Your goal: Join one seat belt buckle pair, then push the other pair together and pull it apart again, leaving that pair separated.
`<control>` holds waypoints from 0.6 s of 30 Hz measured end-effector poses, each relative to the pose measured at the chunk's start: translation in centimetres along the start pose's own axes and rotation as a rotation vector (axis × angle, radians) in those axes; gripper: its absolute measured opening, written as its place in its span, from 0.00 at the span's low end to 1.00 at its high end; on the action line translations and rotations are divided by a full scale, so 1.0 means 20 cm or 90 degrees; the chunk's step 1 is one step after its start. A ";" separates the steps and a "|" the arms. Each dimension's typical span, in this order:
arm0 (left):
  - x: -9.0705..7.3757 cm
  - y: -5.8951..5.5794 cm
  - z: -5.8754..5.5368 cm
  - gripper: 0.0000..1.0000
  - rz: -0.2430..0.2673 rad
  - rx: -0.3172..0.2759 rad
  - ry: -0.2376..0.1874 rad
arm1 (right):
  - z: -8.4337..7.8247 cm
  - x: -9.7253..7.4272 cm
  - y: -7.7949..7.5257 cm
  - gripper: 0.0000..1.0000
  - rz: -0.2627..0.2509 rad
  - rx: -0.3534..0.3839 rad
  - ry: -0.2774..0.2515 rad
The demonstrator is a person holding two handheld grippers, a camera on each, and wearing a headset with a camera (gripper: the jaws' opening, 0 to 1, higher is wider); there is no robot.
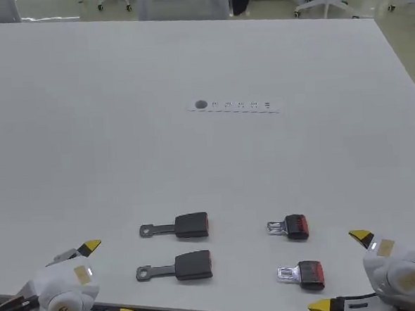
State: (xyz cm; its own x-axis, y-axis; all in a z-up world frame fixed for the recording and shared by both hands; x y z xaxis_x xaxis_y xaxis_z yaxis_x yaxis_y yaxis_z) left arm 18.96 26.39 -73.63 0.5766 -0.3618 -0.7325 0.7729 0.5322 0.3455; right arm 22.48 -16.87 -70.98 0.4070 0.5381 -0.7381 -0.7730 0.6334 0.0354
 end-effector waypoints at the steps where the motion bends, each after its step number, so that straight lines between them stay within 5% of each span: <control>1: 0.00 0.00 0.00 0.95 0.002 -0.004 -0.001 | 0.00 0.00 0.00 0.97 0.004 0.005 -0.002; 18: 0.01 -0.01 -0.02 0.93 -0.016 -0.001 0.018 | -0.04 -0.02 0.00 0.93 -0.006 0.025 0.012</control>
State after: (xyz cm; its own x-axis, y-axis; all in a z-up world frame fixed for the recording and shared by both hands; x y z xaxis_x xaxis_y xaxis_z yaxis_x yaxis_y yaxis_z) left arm 18.85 26.49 -74.13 0.5491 -0.3542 -0.7570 0.7868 0.5245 0.3253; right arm 21.96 -17.44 -71.24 0.4049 0.5215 -0.7511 -0.7495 0.6598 0.0542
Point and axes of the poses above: the centre of the closed fingertips' face, and the gripper's own axes: x roughly forward along the fingers, y roughly to its left, z roughly out of its top, the point moved 8 cm from there along -x, roughly backward along the fingers, and after that the axes turned 8 degrees about x, right-handed, at the moved point
